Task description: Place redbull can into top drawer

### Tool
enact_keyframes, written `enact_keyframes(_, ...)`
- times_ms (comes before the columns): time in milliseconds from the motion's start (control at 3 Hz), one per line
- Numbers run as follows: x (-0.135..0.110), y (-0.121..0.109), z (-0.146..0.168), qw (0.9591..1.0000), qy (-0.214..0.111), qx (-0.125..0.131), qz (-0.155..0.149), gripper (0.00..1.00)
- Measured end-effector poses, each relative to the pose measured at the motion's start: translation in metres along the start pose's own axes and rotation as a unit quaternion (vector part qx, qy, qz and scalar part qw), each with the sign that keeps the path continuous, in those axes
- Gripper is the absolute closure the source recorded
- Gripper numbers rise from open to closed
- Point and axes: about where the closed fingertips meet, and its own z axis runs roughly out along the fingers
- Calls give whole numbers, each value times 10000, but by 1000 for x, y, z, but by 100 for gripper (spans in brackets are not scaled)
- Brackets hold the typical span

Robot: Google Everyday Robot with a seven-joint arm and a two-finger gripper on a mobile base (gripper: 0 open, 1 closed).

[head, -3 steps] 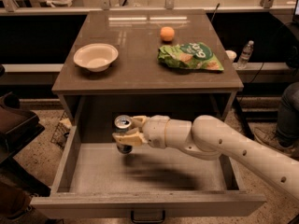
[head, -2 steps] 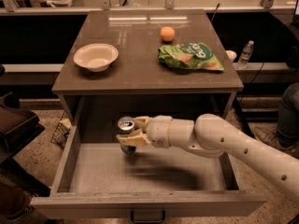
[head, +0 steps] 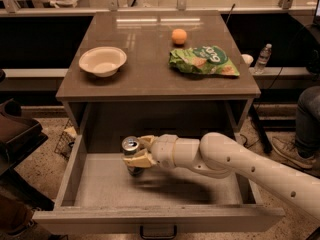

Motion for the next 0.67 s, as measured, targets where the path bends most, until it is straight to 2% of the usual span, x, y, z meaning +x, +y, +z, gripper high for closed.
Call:
enact_keyframes(333, -1, 1, 1, 10000, -3, -13, -4, 83)
enact_keyframes(667, -2, 2, 2, 10000, -6, -30, -8, 59)
